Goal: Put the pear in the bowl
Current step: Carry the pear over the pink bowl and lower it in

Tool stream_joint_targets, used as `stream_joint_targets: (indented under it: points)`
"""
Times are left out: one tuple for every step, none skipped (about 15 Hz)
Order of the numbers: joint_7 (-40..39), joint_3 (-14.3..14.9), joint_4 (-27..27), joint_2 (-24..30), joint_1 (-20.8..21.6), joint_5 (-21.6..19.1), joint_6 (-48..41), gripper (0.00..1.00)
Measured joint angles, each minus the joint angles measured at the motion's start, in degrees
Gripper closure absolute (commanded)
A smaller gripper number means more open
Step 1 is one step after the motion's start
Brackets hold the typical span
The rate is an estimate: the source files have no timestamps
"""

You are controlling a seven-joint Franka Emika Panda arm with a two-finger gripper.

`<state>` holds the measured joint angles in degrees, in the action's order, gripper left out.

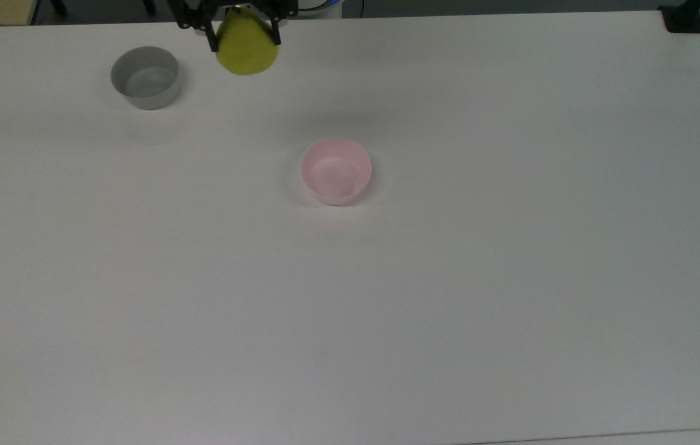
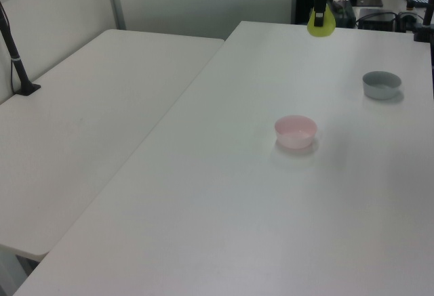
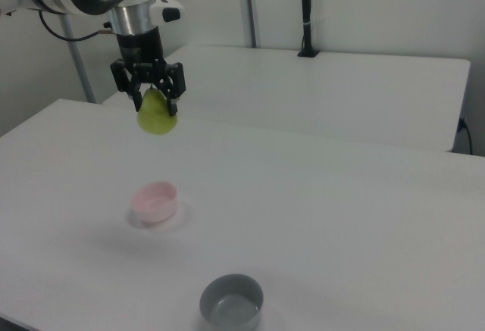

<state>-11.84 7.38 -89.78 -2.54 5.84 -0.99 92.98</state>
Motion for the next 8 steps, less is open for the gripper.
stream_joint_targets:
  points:
    - [0.0, 0.0, -0.6, 0.2, 0.6, 0.0, 0.0, 0.85]
    - [0.0, 0.0, -1.2, 0.2, 1.1, 0.0, 0.0, 0.85]
    - [0.0, 0.0, -2.0, 0.2, 1.5, 0.0, 0.3, 0.85]
    - [0.0, 0.0, -2.7, 0.2, 1.6, 0.0, 1.1, 0.85]
    - [0.0, 0.0, -3.8, 0.2, 1.9, 0.0, 2.6, 0.85]
    - [0.0, 0.0, -5.1, 0.3, 2.3, -0.1, 4.5, 0.85]
    - [0.0, 0.0, -6.3, 0.3, 2.8, -0.1, 6.3, 0.85]
    - [0.1, 0.0, -7.7, 0.2, 3.2, -0.1, 8.1, 0.85]
